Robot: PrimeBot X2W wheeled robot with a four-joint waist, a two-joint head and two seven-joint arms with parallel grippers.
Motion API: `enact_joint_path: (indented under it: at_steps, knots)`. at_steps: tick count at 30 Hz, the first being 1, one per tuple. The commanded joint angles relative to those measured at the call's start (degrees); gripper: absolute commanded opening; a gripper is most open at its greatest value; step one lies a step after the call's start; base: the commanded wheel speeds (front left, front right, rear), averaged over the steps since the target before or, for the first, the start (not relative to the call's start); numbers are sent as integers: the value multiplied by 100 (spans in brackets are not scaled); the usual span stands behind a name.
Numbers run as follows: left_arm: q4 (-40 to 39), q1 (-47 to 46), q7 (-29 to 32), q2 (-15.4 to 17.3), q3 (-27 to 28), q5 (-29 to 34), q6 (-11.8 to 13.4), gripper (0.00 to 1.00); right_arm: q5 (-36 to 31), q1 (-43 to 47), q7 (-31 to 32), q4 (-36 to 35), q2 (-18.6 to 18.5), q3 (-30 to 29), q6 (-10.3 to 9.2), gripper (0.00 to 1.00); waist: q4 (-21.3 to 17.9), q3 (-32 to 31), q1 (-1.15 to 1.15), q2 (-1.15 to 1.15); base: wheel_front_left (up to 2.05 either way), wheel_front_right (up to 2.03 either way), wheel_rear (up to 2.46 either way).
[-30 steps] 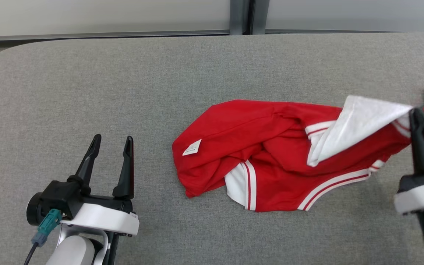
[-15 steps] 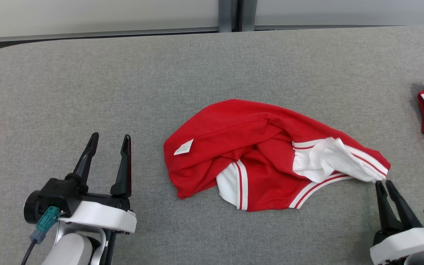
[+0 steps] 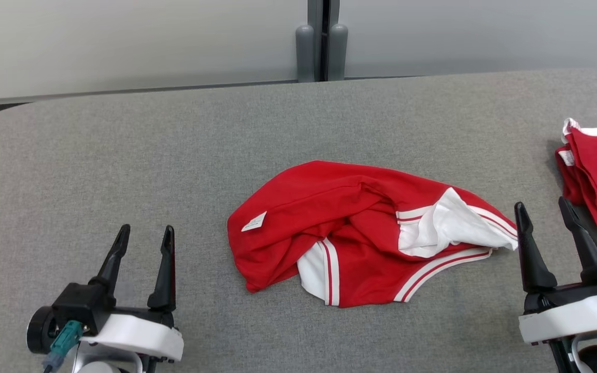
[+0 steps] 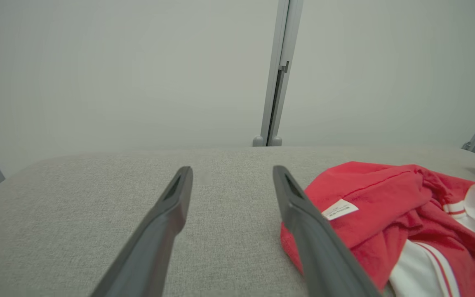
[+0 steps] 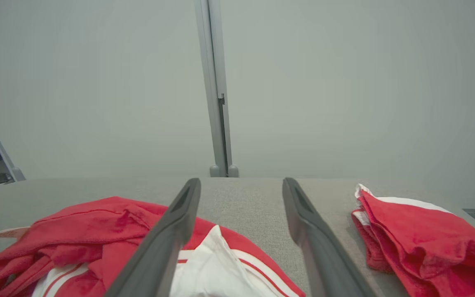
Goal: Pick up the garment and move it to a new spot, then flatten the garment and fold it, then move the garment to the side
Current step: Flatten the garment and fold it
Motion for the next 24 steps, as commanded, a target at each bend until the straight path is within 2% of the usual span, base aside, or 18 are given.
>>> enact_joint_path:
  at_steps: [1, 12, 24]
  knots:
    - [-1, 71, -14, 32, 15, 2, 35, 100, -18, 64, 63, -63, 12, 24, -1, 100, -11, -115, 0, 0, 0, 0, 0]
    - [-80, 468, 142, 59, -68, -102, 112, 100, 27, 429, 405, -406, 126, 199, -1, 100, -32, -420, 0, 0, 0, 0, 0]
    - [-102, 369, 235, 45, -102, -241, 48, 100, 61, 442, 474, -431, 145, 205, -1, 100, -27, -438, 0, 0, 0, 0, 0]
